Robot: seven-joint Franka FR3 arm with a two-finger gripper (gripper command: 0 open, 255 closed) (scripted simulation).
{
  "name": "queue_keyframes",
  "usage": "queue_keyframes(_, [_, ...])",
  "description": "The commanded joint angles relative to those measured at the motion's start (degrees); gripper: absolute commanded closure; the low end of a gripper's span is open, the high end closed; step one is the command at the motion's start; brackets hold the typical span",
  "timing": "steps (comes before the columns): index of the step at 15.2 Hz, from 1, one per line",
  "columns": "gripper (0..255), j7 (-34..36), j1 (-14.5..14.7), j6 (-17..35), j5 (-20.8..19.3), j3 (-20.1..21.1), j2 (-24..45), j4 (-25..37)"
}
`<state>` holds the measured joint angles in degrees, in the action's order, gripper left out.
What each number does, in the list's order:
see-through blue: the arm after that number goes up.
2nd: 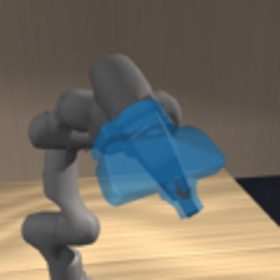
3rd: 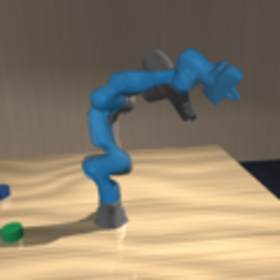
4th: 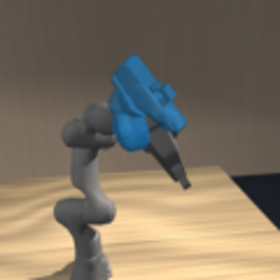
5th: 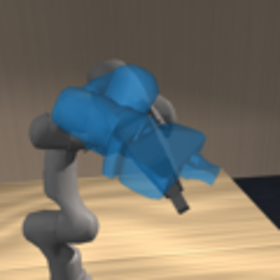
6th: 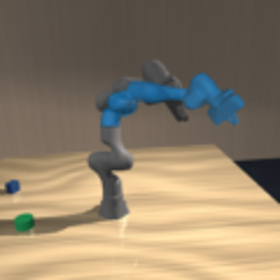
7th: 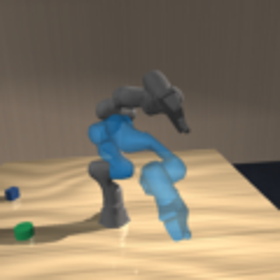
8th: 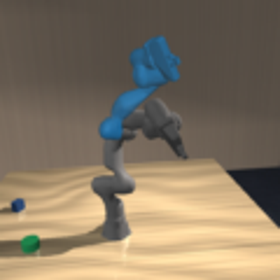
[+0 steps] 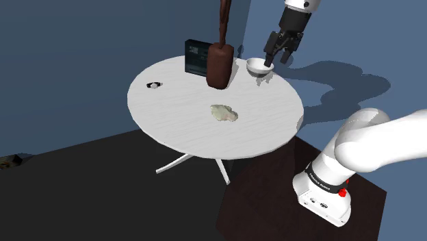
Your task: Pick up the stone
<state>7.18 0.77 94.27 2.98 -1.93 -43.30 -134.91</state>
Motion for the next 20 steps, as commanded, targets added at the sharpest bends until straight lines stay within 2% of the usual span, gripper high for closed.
queue_keyframes(1, [0, 0.0, 0.0, 0.0, 0.0, 0.0, 0.0, 0.0])
queue_keyframes(11, [0, -8.8, 2.6, 20.0, -1.3, -1.3, 10.6, -10.4])
queue_keyframes(20, [0, -16.6, 5.1, 38.6, -1.5, -2.2, 27.4, -13.1])
